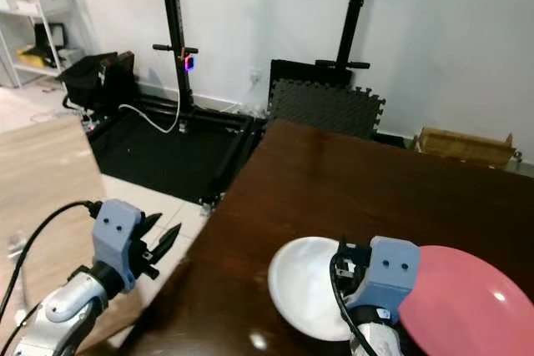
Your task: Setting the table
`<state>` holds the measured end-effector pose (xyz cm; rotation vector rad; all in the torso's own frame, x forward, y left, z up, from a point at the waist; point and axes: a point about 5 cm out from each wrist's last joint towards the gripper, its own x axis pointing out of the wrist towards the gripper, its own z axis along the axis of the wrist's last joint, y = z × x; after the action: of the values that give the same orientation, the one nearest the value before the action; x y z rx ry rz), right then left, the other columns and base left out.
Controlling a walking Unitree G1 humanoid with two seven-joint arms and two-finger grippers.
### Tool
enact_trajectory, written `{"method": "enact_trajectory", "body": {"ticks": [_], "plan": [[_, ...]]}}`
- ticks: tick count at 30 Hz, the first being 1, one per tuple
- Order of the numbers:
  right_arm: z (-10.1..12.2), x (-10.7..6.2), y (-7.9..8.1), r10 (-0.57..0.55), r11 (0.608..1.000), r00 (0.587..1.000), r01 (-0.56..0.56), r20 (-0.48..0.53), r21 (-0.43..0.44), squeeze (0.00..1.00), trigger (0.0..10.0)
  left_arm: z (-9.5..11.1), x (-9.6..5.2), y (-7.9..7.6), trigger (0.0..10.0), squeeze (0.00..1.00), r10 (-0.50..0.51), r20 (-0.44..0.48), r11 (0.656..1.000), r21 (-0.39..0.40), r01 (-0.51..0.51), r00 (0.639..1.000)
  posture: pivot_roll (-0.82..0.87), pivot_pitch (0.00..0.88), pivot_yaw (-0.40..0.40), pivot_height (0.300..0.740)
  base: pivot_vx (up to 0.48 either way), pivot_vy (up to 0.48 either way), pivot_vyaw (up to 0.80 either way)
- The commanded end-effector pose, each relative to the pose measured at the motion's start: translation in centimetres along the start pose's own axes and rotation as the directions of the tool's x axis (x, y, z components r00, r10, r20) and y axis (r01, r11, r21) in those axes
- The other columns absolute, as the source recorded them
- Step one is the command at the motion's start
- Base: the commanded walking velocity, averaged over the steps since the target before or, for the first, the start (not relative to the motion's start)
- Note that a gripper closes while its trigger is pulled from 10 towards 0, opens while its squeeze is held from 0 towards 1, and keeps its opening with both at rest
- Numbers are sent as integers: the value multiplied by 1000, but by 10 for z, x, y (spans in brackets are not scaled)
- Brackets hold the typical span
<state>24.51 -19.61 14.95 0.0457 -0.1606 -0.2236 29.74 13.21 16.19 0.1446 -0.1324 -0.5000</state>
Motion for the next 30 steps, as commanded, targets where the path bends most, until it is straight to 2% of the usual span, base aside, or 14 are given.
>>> {"method": "enact_trajectory", "body": {"ticks": [1, 17, 23, 25, 26, 27, 28, 29, 30], "plan": [[-1, -1, 0, -7, 1000, 1000, 7, -5, -1, 0, 10000, -2, -3, 2, 10000, 0, 1, -12, 1000, -3, -1, 1000, -38, 42, 49, 740, 0, 0, 0], [-2, -1, 0, -8, 1000, 1000, 8, -8, -2, 0, 10000, -3, -4, 2, 10000, 0, -15, -15, 1000, -14, 14, 1000, -36, 41, 48, 740, 0, 0, 0], [-1, -2, -1, -9, 1000, 1000, 9, -5, -4, 0, 10000, 7, -7, 6, 10000, 0, -97, -13, 995, 31, 97, 995, -41, 40, 49, 740, 0, 0, 0], [1, -1, -2, -2, 1000, 1000, 2, 2, -14, 0, 10000, 26, -15, 11, 10000, 0, -290, -45, 954, 65, 293, 956, -37, 39, 45, 740, 0, 0, 0], [5, 1, -2, 9, 1000, 1000, -9, 16, -25, 0, 10000, 36, -19, 12, 10000, 0, -395, -52, 917, 46, 397, 917, -24, 37, 38, 740, 0, 0, 0], [5, 1, -2, 9, 1000, 1000, -9, 16, -25, 0, 10000, 36, -19, 12, 10000, 0, -395, -52, 917, 46, 397, 917, -24, 37, 38, 740, 0, 0, 0], [18, 8, 0, 39, 997, 997, -34, 71, -68, 0, 10000, 50, -23, 12, 10000, 0, -544, -91, 829, 94, 551, 834, -22, 37, 38, 740, 0, 0, 0], [18, 8, 0, 39, 997, 997, -34, 71, -68, 0, 10000, 50, -23, 12, 10000, 0, -544, -91, 829, 94, 551, 834, -22, 37, 38, 740, 0, 0, 0], [25, 11, 1, 51, 996, 994, -43, 96, -83, 0, 10000, 53, -25, 12, 10000, 0, -590, -118, 791, 109, 602, 798, -17, 35, 38, 740, 0, 0, 0]]}}
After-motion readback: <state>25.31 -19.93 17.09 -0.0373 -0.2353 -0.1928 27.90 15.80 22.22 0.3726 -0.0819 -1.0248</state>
